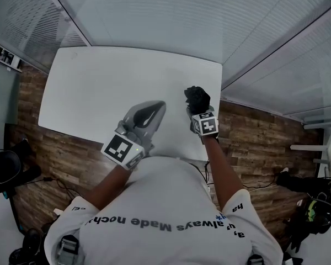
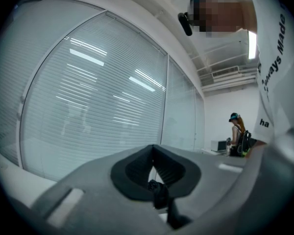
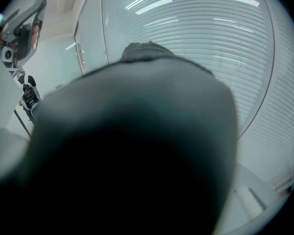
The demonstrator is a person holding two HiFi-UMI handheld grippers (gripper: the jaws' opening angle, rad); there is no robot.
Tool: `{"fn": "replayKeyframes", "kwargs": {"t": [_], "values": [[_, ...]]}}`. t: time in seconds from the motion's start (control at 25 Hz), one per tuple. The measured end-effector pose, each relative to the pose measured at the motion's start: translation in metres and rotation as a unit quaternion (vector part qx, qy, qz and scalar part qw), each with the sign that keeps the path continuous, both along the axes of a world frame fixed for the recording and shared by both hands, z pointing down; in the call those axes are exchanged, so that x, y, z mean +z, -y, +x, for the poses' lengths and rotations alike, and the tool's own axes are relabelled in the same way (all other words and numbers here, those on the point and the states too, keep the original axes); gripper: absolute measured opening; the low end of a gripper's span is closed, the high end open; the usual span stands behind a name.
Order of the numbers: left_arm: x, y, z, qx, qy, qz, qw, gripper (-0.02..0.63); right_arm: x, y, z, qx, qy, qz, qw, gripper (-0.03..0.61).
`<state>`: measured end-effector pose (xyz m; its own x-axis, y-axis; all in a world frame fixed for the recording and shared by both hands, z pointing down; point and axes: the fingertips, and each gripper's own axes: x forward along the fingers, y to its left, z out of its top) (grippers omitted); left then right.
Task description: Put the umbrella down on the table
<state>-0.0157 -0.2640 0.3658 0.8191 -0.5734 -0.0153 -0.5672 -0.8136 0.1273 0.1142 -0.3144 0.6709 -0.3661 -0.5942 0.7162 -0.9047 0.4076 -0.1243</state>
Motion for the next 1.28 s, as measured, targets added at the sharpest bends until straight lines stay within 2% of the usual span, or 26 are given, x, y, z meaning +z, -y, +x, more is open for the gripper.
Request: {"fn": "replayKeyframes", "kwargs": {"t": [0.32,1.0,1.28], "values": [[0.002,0.009,-0.005,-0.003,0.004,-0.004,1.0000,0.003,0.055,0.009,0.004,0.001,-0.019,-0.073,0.997,0.253],[0.011,0.020,-0.014,-0.013,0.009,-0.016,0.9998,0.003,0.108,0.014,0.011,-0.003,-0.062,-0.185,0.981,0.253],[0.016,0.021,-0.017,-0.017,0.011,-0.022,0.9995,0.003,0.124,0.009,0.017,-0.003,-0.077,-0.216,0.973,0.255]]}}
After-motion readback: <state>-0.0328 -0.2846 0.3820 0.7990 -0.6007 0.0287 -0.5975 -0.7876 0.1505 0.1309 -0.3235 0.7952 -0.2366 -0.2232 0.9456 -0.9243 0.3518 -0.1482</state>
